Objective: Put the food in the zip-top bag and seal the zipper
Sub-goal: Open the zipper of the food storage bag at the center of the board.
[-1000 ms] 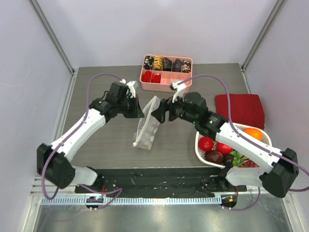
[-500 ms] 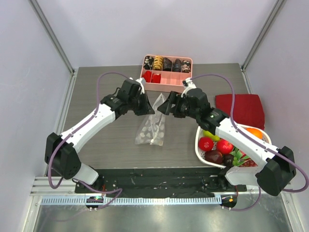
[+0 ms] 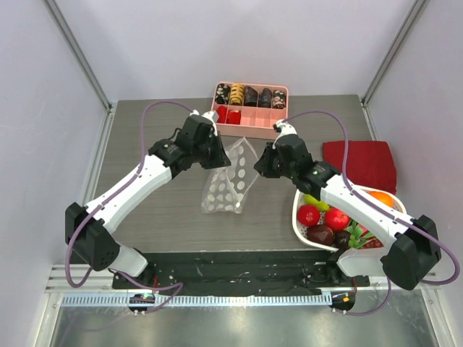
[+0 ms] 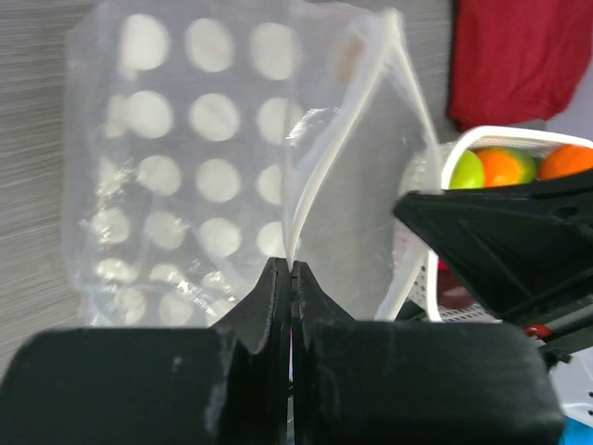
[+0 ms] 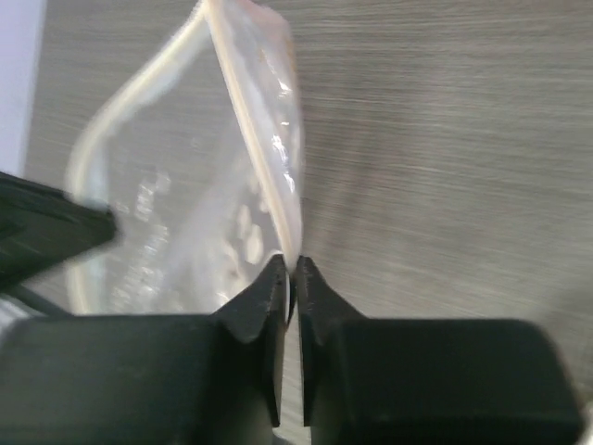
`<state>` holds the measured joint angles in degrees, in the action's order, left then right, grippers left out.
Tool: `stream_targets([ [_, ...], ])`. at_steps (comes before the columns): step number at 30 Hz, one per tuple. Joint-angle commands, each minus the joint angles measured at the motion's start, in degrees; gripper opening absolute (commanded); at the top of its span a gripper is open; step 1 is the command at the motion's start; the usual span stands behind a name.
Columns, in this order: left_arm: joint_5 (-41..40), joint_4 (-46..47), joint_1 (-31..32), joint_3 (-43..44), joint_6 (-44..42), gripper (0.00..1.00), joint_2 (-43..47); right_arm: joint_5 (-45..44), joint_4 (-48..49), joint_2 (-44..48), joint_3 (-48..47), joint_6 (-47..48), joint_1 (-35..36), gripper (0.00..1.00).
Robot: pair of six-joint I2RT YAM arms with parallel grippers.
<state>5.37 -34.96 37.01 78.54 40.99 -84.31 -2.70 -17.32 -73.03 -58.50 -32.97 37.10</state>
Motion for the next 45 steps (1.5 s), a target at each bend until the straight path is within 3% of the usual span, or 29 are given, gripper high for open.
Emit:
stream_targets([
  [1,-4.83,-4.93,-3.35,2.66,-6.7,0.0,4.5,-1.96,-2.36,1.75,0.31,8.79,-1.59,0.01],
  [5,-9.92,-13.01,-4.41,4.34,-15.48,0.0,5.91,-0.21,-3.24,1.23,1.02,16.34,-4.49,0.01],
  [8,-9.41,-15.48,-4.41,3.81,-21.65,0.0,5.92,4.61,-2.98,0.35,0.49,19.08,-6.51,0.01],
  [10,-4.51,-15.58,-4.41,3.11,-23.32,0.0,5.83,10.57,-1.84,-0.35,-0.47,18.12,-6.52,0.01],
  [12,2.24,-13.48,-4.41,1.62,-22.8,0.0,6.0,15.16,1.13,-0.7,-0.83,16.02,-6.52,0.01],
  [15,4.65,-11.1,-4.41,0.03,-20.43,0.06,5.92,22.2,6.14,-0.27,-0.91,11.62,-6.17,0.01],
  [22,4.39,-10.83,-4.41,-0.32,-17.97,0.32,3.98,22.48,6.77,0.44,-1.62,10.38,-5.37,0.01],
  [27,5.53,-9.95,-4.41,-2.08,-16.65,0.34,4.24,22.82,7.21,0.88,-0.65,9.42,-5.46,0.01],
  [28,5.97,-9.78,-4.41,-2.25,-16.3,0.32,4.24,23.0,7.39,0.88,-0.3,9.33,-5.46,0.01],
  [29,6.23,-9.78,-4.49,-2.43,-16.21,0.24,4.42,23.18,7.48,0.88,-0.21,9.42,-5.37,0.01],
  [31,8.6,-9.51,-4.93,-2.6,-15.6,0.0,4.51,23.09,7.57,0.61,-0.3,10.73,-5.37,0.01],
  [32,9.04,-9.16,-5.11,-2.69,-15.24,0.0,4.86,23.0,6.87,0.44,-0.47,11.6,-5.46,0.01],
  [34,10.01,-8.28,-5.64,-2.78,-14.28,0.0,4.86,22.83,4.85,0.18,-2.84,17.74,-5.55,0.25],
  [35,10.28,-8.37,-5.64,-2.69,-14.1,0.0,4.77,22.83,0.93,0.17,-4.15,21.07,-5.55,0.41],
  [36,10.71,-8.46,-5.64,-2.61,-14.1,0.0,4.34,22.65,-1.11,0.35,-6.86,26.24,-5.46,0.5],
  [40,12.38,-7.67,-5.64,-2.78,-13.48,0.0,3.46,19.32,-10.7,3.76,-10.49,36.36,-6.07,0.74],
  [41,12.47,-7.49,-5.64,-2.78,-13.22,0.0,3.37,18.61,-14.11,5.95,-10.58,37.62,-5.99,0.85],
  [45,12.48,-6.53,-5.55,-3.13,-12.61,0.0,2.75,17.9,-22.83,12.12,-10.58,45.7,-6.08,0.98],
])
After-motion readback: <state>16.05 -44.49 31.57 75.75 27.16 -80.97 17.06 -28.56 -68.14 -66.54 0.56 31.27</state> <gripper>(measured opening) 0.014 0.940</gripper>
